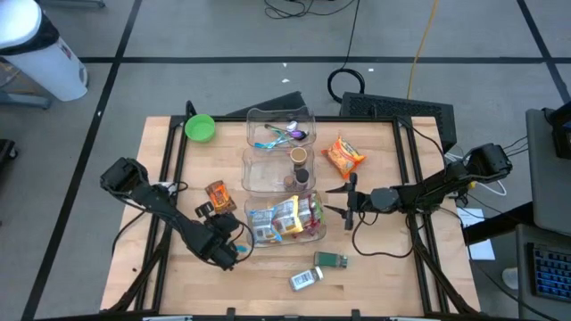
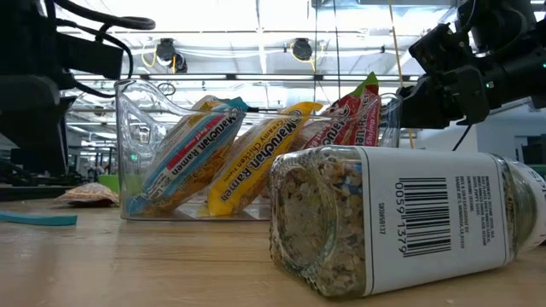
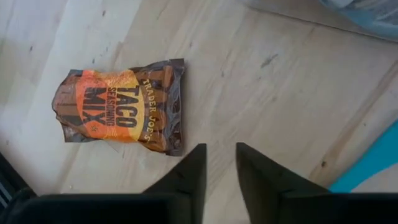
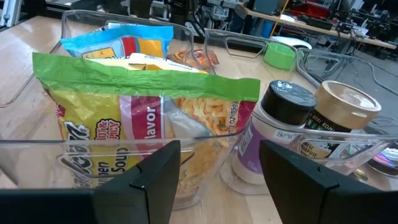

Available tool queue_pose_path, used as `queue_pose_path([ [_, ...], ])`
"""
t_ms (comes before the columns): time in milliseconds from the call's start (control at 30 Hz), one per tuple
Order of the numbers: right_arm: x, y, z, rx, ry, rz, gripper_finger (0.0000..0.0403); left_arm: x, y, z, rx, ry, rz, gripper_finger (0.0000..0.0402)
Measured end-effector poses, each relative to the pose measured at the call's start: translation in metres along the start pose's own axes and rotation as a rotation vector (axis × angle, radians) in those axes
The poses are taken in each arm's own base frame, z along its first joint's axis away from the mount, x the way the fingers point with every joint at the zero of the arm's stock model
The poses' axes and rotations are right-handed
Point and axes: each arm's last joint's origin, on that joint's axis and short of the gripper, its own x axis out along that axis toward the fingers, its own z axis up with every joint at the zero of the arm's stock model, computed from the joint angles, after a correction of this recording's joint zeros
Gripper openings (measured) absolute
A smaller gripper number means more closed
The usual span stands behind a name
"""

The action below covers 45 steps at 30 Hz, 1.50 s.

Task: Pick & Place Food Item
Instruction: Put the orange seasoning packet into the middle transparent bin

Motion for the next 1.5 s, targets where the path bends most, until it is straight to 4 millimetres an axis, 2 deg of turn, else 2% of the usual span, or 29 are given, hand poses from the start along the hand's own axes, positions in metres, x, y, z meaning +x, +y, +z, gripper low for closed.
queue_pose_path([
  [267, 0.000, 0.000, 0.000, 0.005, 0.000, 0.000, 0.0212, 0.001, 0.007, 0.000, -0.006, 0.026, 0.057, 0.0198],
  [533, 0.000, 0.000, 0.000, 0.006, 0.000, 0.000, 0.0212, 0.018, 0.015, -0.019, -0.042, 0.059, 0.142, 0.0250],
  [767, 0.000, 0.000, 0.000, 0.006, 0.000, -0.001, 0.0212, 0.022, 0.015, -0.026, -0.064, -0.012, 0.160, 0.0259],
  [1067, 0.000, 0.000, 0.000, 0.006, 0.000, -0.001, 0.0212, 0.039, 0.011, -0.033, -0.091, -0.050, 0.089, 0.0259],
  [1500, 0.000, 0.000, 0.000, 0.006, 0.000, 0.000, 0.0212, 0.052, 0.017, -0.036, -0.098, -0.139, 0.125, 0.0235],
])
